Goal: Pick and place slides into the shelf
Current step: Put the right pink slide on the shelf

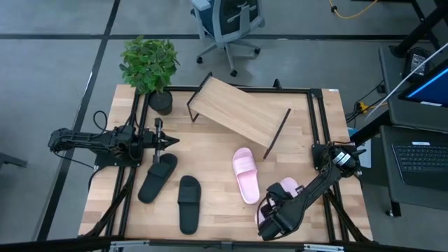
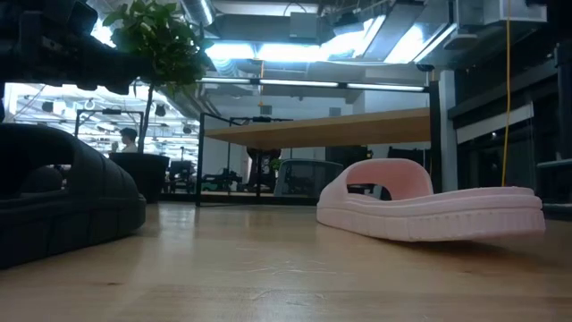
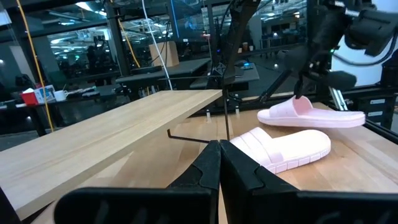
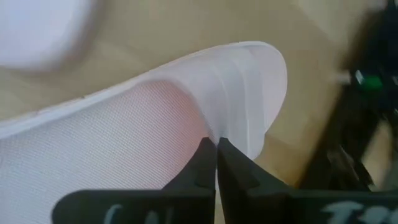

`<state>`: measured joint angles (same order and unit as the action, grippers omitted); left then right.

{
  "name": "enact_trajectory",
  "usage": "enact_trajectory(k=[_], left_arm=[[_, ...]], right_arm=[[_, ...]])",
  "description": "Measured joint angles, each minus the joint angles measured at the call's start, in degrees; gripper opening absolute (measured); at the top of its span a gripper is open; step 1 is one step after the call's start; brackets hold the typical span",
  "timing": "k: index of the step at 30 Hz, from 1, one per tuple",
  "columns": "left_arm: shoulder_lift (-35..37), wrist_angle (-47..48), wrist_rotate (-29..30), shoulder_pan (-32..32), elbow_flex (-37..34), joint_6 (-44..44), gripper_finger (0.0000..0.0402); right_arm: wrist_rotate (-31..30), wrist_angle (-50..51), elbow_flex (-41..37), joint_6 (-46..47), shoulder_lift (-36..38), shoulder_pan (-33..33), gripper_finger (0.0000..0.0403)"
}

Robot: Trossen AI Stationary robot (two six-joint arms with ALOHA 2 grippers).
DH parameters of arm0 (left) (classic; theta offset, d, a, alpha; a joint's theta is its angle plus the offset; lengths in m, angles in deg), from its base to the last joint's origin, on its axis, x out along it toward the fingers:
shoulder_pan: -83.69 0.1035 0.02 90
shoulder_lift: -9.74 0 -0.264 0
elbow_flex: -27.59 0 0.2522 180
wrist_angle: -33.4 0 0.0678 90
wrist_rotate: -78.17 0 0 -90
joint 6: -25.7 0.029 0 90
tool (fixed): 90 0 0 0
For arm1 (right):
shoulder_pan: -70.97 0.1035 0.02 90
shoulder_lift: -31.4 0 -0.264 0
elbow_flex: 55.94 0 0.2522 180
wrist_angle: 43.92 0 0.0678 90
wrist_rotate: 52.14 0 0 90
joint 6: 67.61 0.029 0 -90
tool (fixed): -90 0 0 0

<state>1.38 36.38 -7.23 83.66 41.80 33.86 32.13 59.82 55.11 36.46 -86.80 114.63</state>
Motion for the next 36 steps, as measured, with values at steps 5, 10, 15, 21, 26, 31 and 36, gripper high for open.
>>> enact_trajectory(k=[5, 10, 15, 21, 26, 31, 36], left_arm=[[0.0, 0.0, 0.0, 0.0, 0.0, 0.0, 0.0000], [0.0, 0.0, 0.0, 0.0, 0.0, 0.0, 0.0000], [0.0, 0.0, 0.0, 0.0, 0.0, 0.0, 0.0000], [0.0, 0.0, 0.0, 0.0, 0.0, 0.0, 0.0000], [0.0, 0.0, 0.0, 0.0, 0.0, 0.0, 0.0000], [0.0, 0.0, 0.0, 0.0, 0.0, 0.0, 0.0000], [0.0, 0.0, 0.0, 0.0, 0.0, 0.0, 0.0000]], right_arm=[[-7.4, 0.0, 2.9, -1.2, 0.9, -0.1, 0.0003], [-9.5, 0.0, 4.5, -4.2, 1.2, -0.5, 0.0003], [-10.2, 0.0, 4.7, -7.1, 1.2, -1.2, 0.0002], [-12.1, 0.1, 6.1, -11.6, 1.4, -1.9, 0.0002], [-21.3, 0.1, 9.9, -16.5, 1.7, -1.9, 0.0002], [-28.7, 0.0, 13.4, -23.6, 1.8, -3.3, 0.0002], [-32.4, 0.1, 15.1, -32.7, 1.8, -6.7, 0.0002]])
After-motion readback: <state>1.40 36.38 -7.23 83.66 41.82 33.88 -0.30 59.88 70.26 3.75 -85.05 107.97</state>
